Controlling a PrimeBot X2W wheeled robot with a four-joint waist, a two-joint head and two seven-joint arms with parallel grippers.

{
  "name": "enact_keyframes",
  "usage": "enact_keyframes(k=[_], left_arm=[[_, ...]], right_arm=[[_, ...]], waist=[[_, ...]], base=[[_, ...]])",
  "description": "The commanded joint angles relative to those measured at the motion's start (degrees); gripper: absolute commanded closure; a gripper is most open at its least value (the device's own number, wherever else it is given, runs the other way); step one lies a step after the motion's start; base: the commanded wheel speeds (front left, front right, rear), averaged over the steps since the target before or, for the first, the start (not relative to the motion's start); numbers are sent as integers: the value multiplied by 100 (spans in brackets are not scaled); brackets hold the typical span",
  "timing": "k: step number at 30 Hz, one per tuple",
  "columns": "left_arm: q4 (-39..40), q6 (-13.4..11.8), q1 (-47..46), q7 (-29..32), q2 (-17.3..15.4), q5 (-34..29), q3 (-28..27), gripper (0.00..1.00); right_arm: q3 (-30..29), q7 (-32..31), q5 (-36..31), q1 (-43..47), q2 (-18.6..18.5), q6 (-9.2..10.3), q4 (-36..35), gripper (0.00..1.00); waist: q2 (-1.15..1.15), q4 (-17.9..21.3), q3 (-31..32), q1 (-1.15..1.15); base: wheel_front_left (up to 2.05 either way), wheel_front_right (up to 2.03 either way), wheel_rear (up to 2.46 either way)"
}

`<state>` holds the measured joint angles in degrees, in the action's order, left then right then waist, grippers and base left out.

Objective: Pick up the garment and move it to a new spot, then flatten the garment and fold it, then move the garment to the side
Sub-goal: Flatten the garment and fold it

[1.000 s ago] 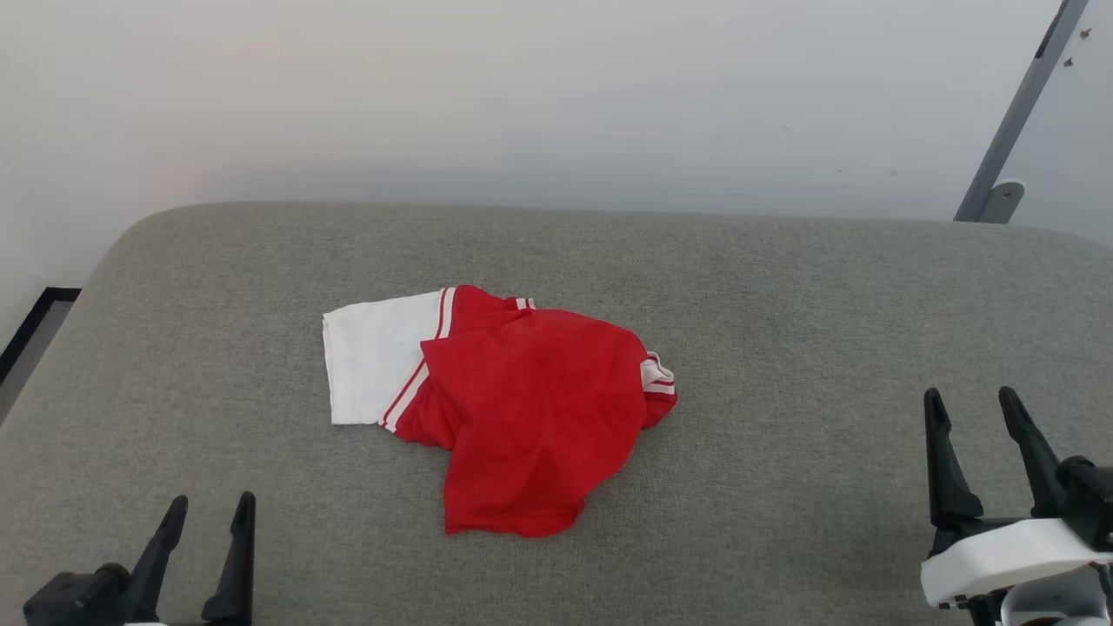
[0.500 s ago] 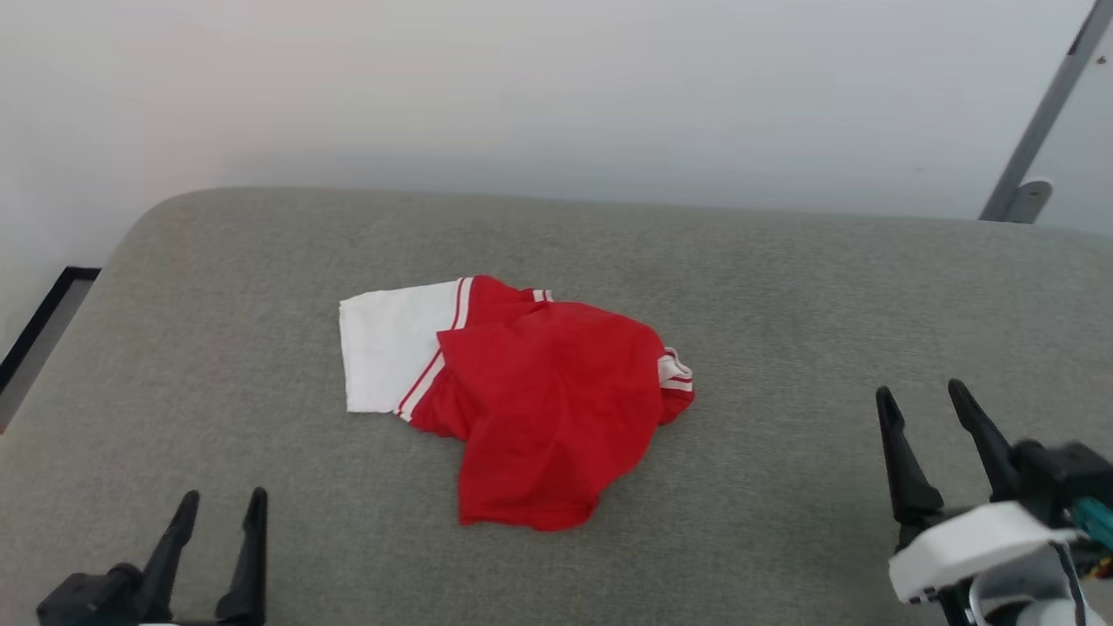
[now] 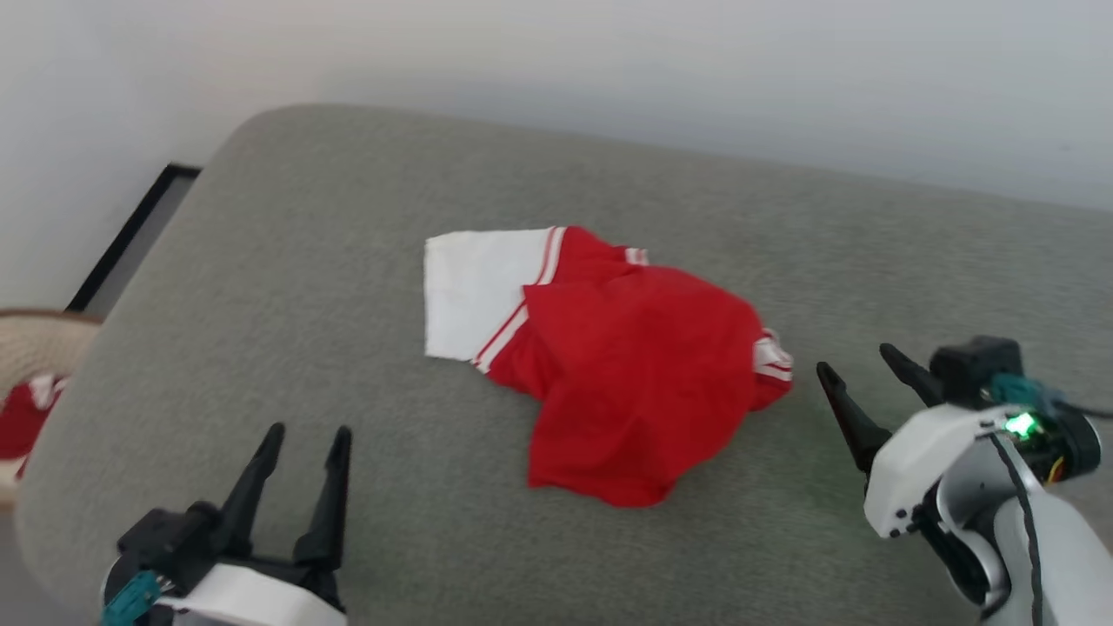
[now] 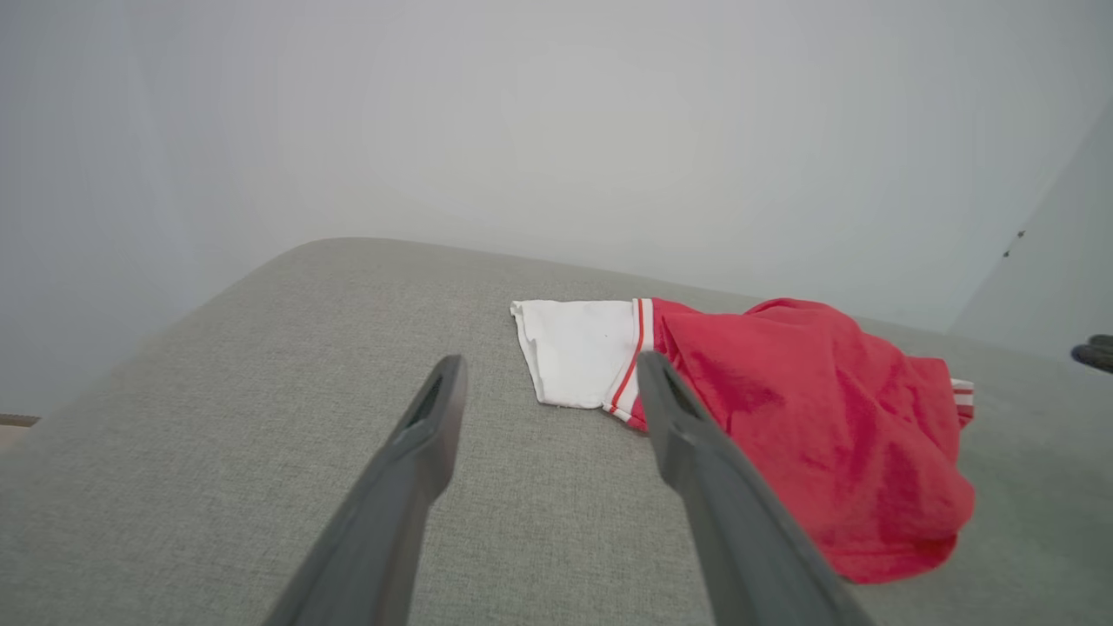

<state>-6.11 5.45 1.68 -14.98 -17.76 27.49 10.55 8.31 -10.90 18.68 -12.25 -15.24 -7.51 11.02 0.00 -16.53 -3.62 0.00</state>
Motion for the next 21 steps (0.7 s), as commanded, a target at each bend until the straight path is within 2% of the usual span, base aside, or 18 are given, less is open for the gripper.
enact_keyframes(k=[1, 9, 17, 18, 19, 20, 21], left_arm=[[-17, 33, -121, -26, 46, -47, 48, 0], [-139, 112, -408, -26, 244, -68, 273, 0], [-270, 162, -599, -27, 418, -39, 307, 0], [-290, 169, -615, -26, 425, -40, 305, 0], [-305, 176, -631, -27, 436, -39, 299, 0], [-320, 182, -639, -27, 447, -41, 290, 0], [-340, 187, -642, -27, 461, -36, 277, 0]], right_arm=[[96, -137, 57, -170, -80, 4, 128, 0], [661, -1065, 404, -889, -429, 4, 931, 0], [926, -1842, 419, -1509, -426, 4, 2033, 0], [1053, -1951, 390, -1565, -441, 3, 2143, 4], [1146, -2026, 407, -1619, -451, 3, 2236, 55], [1202, -2078, 459, -1672, -448, 3, 2312, 92], [1286, -2158, 468, -1726, -470, 4, 2372, 100]], waist=[[0, -280, -236, 0], [0, -792, -569, 0], [0, -1074, -793, 0], [0, -1087, -803, 0], [0, -1094, -813, 0], [0, -1095, -818, 0], [0, -1094, -818, 0]], base=[[0, 0, 0], [0, 0, 0], [0, 0, 0], [0, 0, 0], [0, 0, 0], [0, 0, 0], [0, 0, 0]])
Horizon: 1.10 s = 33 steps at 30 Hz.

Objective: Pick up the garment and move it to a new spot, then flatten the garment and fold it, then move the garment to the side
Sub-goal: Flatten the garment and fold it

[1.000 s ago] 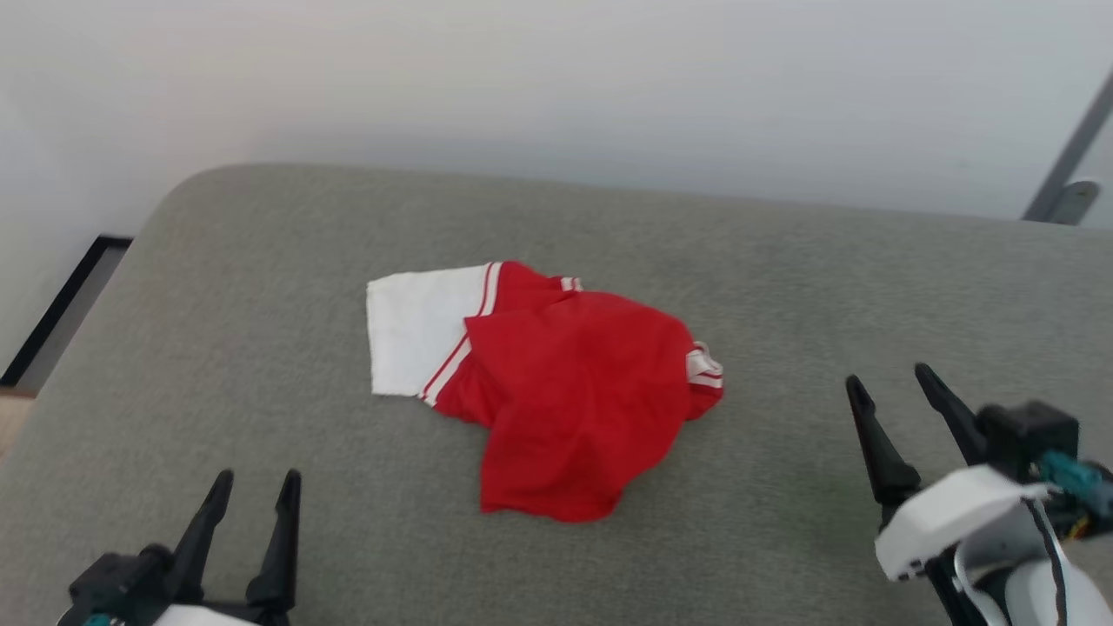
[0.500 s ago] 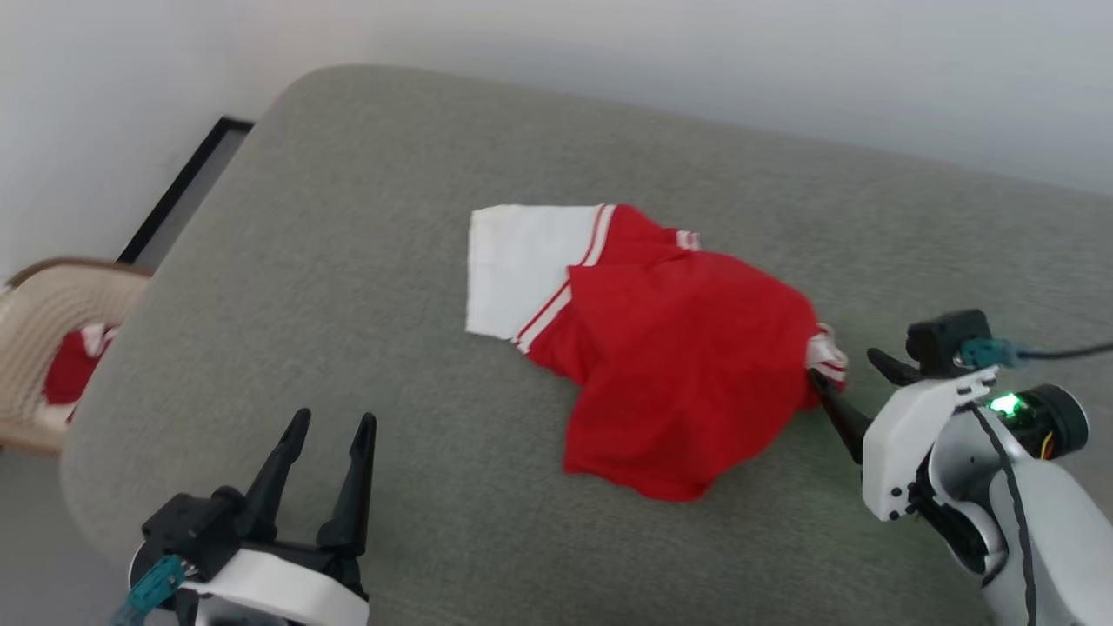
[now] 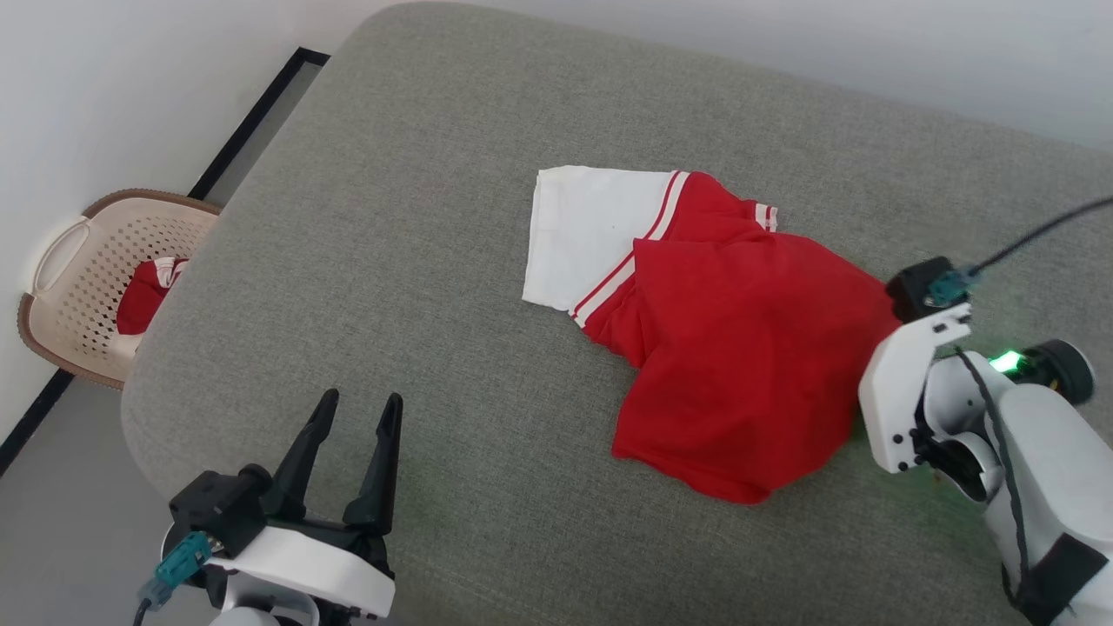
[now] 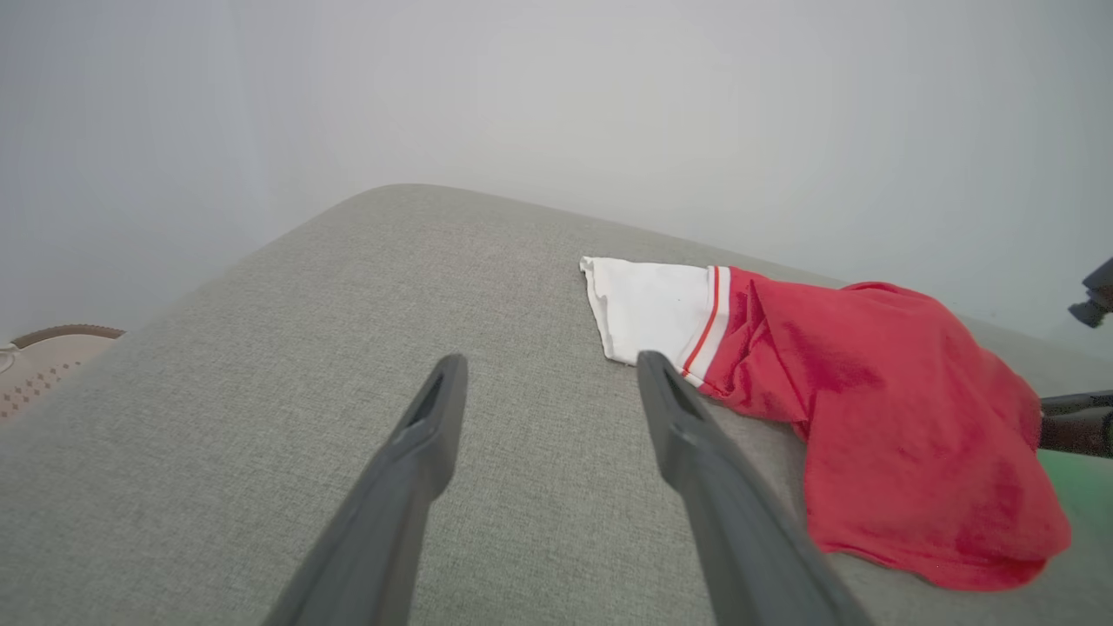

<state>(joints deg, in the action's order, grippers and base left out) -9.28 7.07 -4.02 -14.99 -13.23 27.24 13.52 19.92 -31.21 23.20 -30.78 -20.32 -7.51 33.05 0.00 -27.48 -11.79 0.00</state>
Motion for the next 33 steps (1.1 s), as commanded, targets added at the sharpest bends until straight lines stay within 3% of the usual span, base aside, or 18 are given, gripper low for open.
enact_keyframes(k=[1, 6, 12, 20, 27, 32, 33], left_arm=[[-37, 29, -71, -25, 15, 1, -34, 0], [-62, 39, -11, -26, -1, -3, -150, 0], [-20, 36, 97, -26, -64, 9, -328, 0], [70, 40, 210, -26, -139, 9, -421, 0], [70, 41, 172, -25, -130, 34, -405, 0], [-25, 42, 55, -25, -159, 91, -286, 0], [-42, 42, 41, -25, -184, 92, -262, 0]], right_arm=[[200, -179, 62, 77, 14, 4, 207, 100], [418, -219, 332, -158, -154, 4, 18, 100], [383, -177, 596, -111, -561, 5, -746, 100], [-599, -452, 664, 590, -1041, 5, -1939, 100], [-1648, -838, 503, 1481, -806, 4, -2319, 100], [-1919, -745, 410, 1732, -442, 3, -2070, 100], [-1954, -661, 357, 1692, -391, 3, -1976, 88]], waist=[[0, 8, 2, 0], [0, 136, 75, 0], [0, 410, 208, 0], [0, 708, 282, 0], [0, 772, 238, 0], [0, 795, 186, 0], [0, 808, 184, 0]], base=[[0, 0, 0], [0, 0, 0], [0, 0, 0], [0, 0, 0], [0, 0, 0], [0, 0, 0], [0, 0, 0]])
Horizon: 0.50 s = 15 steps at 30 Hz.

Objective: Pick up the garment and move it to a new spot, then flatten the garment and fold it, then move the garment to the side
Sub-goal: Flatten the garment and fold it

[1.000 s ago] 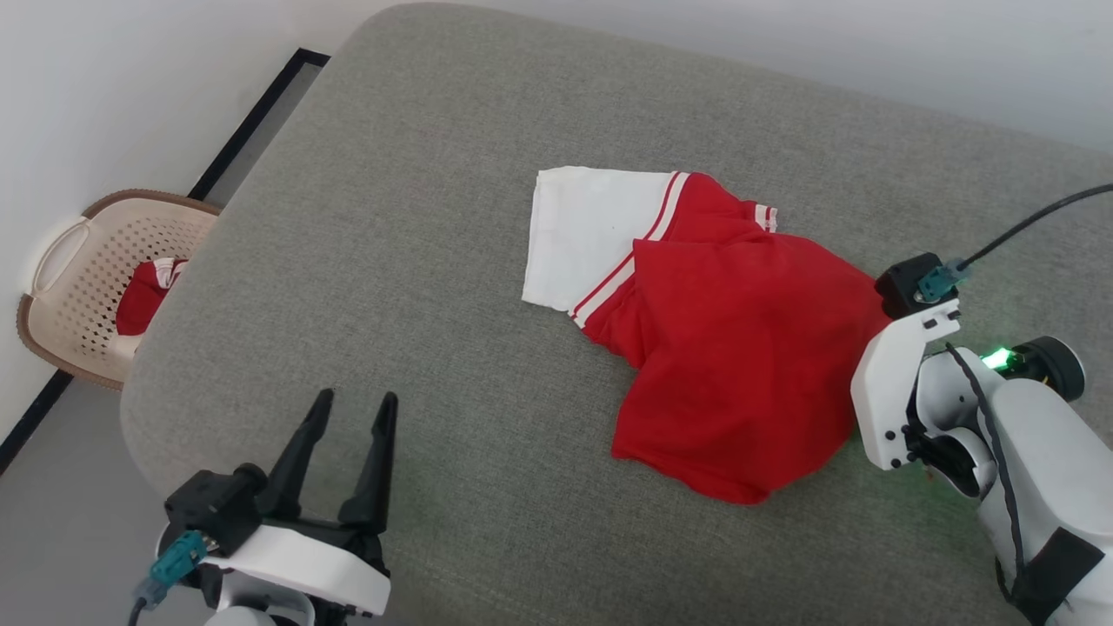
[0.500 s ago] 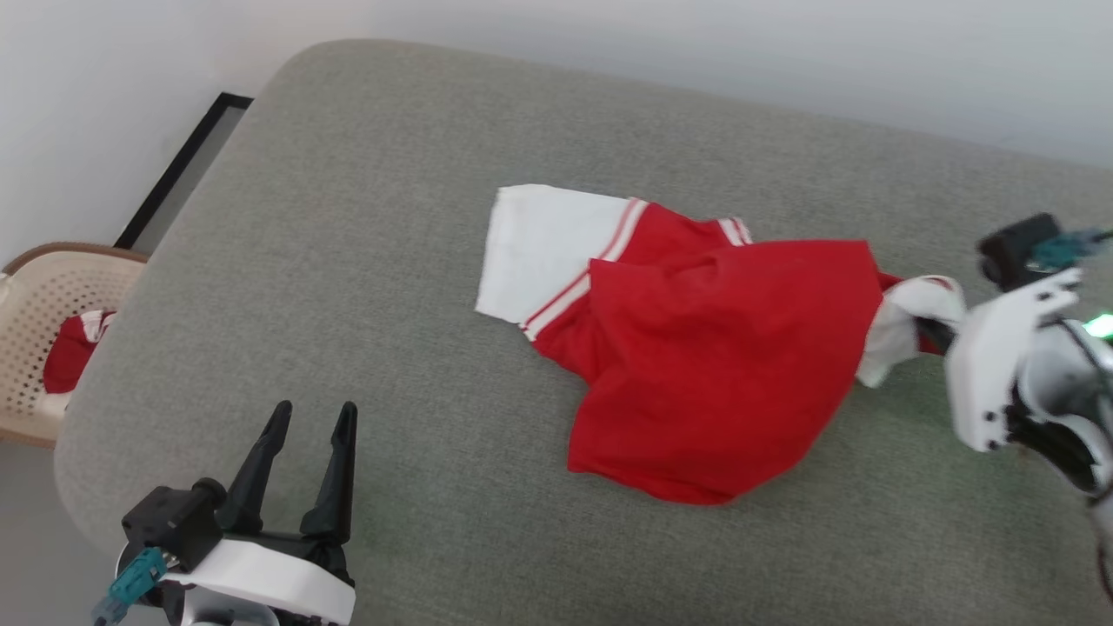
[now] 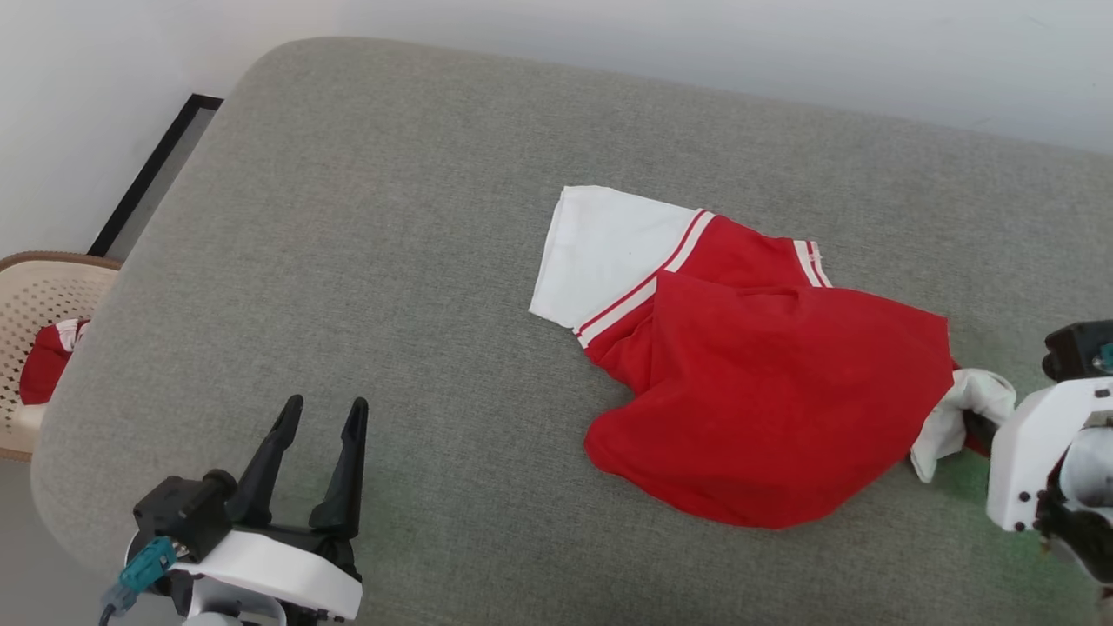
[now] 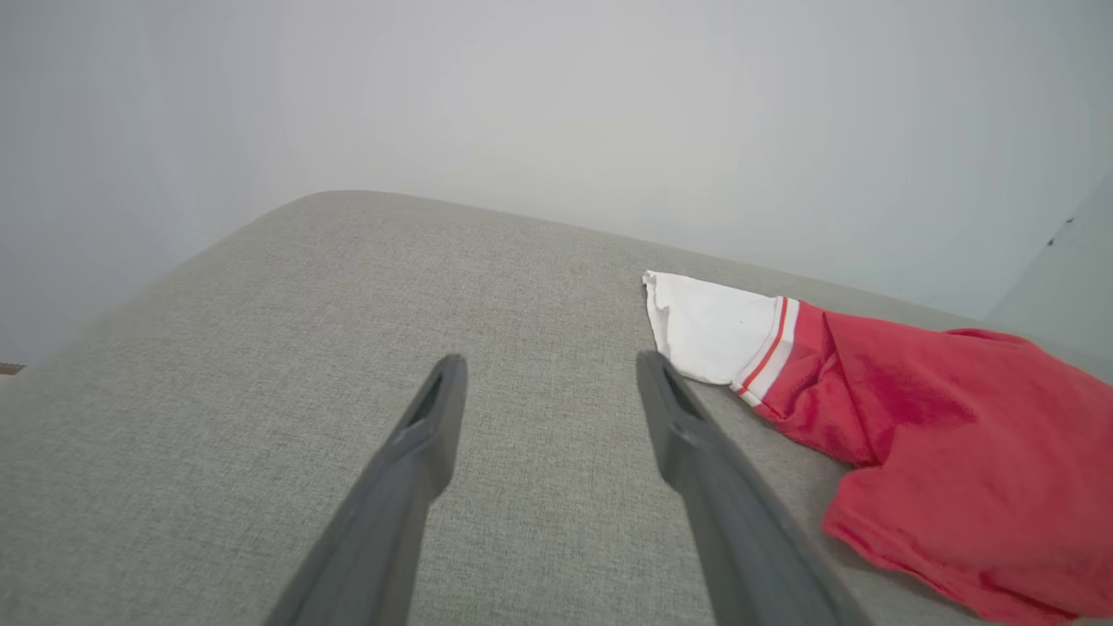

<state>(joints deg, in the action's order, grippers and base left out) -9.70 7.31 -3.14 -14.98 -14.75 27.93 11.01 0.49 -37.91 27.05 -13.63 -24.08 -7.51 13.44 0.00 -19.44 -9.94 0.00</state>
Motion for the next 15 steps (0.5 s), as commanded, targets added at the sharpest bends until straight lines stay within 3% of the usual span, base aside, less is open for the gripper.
enact_keyframes(k=[1, 2, 3, 10, 15], left_arm=[[-18, 18, -67, -26, -58, 33, 22, 0], [-38, 18, -99, -26, -81, 73, 74, 0], [-60, 18, -132, -26, -125, 100, 124, 0], [-5, 17, -517, 232, -707, 436, 502, 0], [185, 17, -1082, 1190, -1293, 1064, 860, 0]], right_arm=[[6, 48, -15, -48, 50, 4, 86, 73], [18, 42, -14, -68, 116, 4, 189, 57], [32, 35, -29, -107, 153, 4, 244, 0], [34, 150, -24, -224, 259, 4, -8, 0], [-298, 766, -174, -59, 516, 4, -709, 0]], waist=[[0, 21, 1, 0], [0, 45, 10, 0], [0, 76, 24, 0], [0, 452, 148, 0], [0, 919, 267, 0]], base=[[0, 0, 0], [0, 0, 0], [0, 0, 0], [0, 0, 0], [0, 0, 0]])
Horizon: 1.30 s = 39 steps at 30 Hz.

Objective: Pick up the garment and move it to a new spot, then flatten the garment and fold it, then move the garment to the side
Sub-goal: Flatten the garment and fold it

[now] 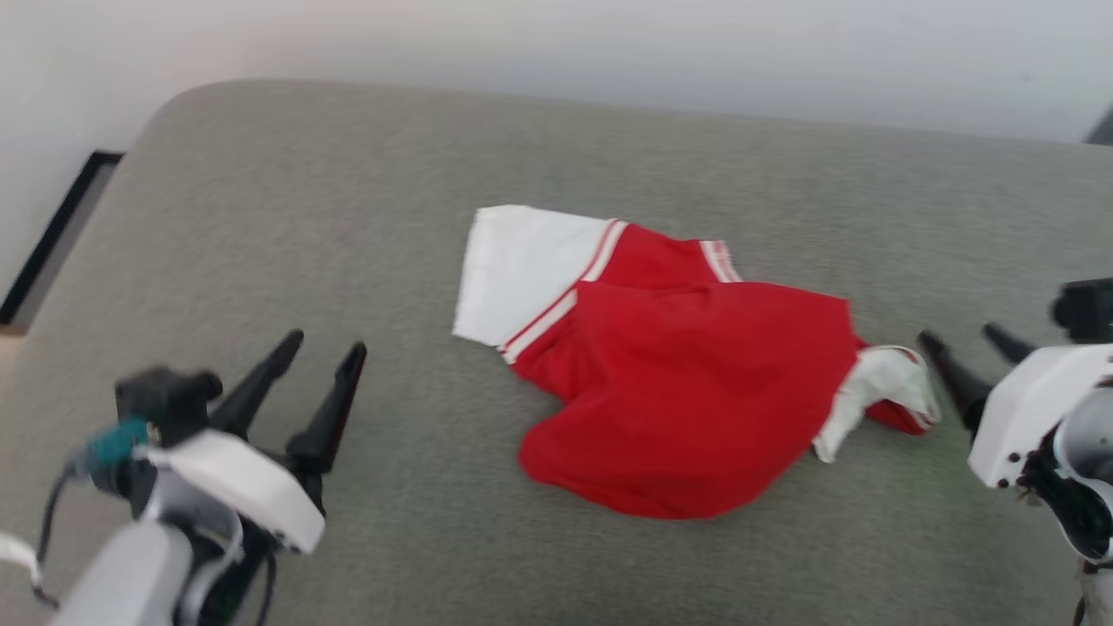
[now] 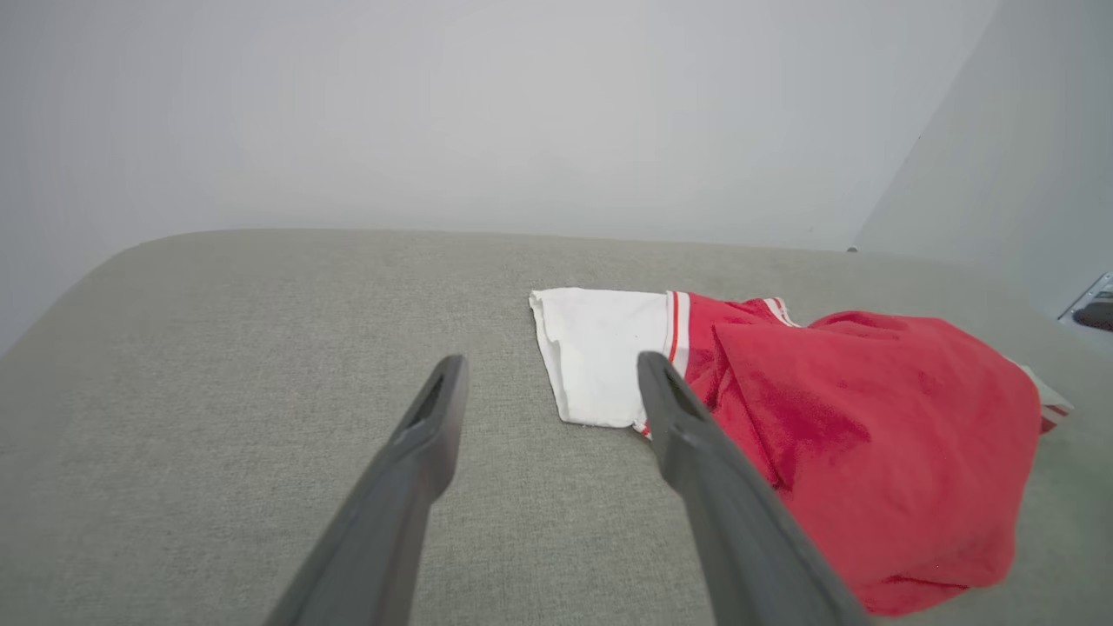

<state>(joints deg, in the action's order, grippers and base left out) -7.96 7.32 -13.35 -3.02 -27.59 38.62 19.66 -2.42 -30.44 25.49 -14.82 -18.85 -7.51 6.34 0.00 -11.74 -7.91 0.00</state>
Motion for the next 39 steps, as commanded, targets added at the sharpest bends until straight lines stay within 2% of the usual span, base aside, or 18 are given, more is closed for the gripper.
enact_keyframes(k=[1, 5, 6, 11, 16, 21, 23, 30, 36, 37, 38, 39], left_arm=[[35, 17, -182, 175, -115, 40, 73, 0], [-45, 16, -664, 948, -390, 421, 280, 0], [-171, 17, -923, 1346, -512, 592, 336, 0], [-640, 14, -1504, 2233, -683, 818, 447, 0], [-1321, -4, -2026, 2984, -729, 968, 582, 0], [-1949, -109, -2356, 3568, -745, 915, 734, 0], [-2270, -147, -2466, 3805, -807, 852, 814, 0], [-3242, -522, -2711, 4511, -718, 792, 1015, 0], [-3853, -786, -2724, 4891, -443, 813, 1165, 0], [-3905, -736, -2725, 4942, -399, 829, 1199, 56], [-3957, -716, -2741, 4929, -353, 846, 1203, 100], [-3999, -689, -2757, 4919, -318, 846, 1219, 100]], right_arm=[[-92, 163, -81, 105, 70, 4, -111, 0], [-462, 853, -408, 283, 467, 3, -626, 0], [-613, 1251, -619, 362, 695, 3, -913, 0], [-662, 2087, -1093, 591, 1202, 3, -1488, 0], [-483, 2887, -1480, 782, 1442, 4, -1803, 0], [-334, 3410, -1643, 884, 1547, 3, -1859, 0], [-322, 3584, -1615, 948, 1575, 4, -1822, 0], [-211, 3728, -1339, 948, 1597, 4, -1590, 0], [-38, 3602, -1172, 816, 1596, 4, -1438, 0], [14, 3569, -1170, 797, 1597, 3, -1429, 0], [35, 3555, -1173, 796, 1600, 3, -1427, 0], [36, 3559, -1182, 783, 1594, 4, -1423, 0]], waist=[[0, 224, 80, 0], [0, 552, 132, 0], [0, 733, 122, 0], [0, 1250, 33, 0], [0, 1715, -136, 0], [0, 2035, -305, 0], [0, 2161, -386, 0], [0, 2466, -619, 0], [0, 2537, -744, 0], [0, 2536, -765, 0], [0, 2526, -784, 0], [0, 2509, -793, 0]], base=[[0, 0, 0], [0, 0, 0], [0, 0, 0], [0, 0, 0], [0, 0, 0], [0, 0, 0], [0, 0, 0], [0, 0, 0], [0, 0, 0], [0, 0, 0], [0, 0, 0], [0, 0, 0]])
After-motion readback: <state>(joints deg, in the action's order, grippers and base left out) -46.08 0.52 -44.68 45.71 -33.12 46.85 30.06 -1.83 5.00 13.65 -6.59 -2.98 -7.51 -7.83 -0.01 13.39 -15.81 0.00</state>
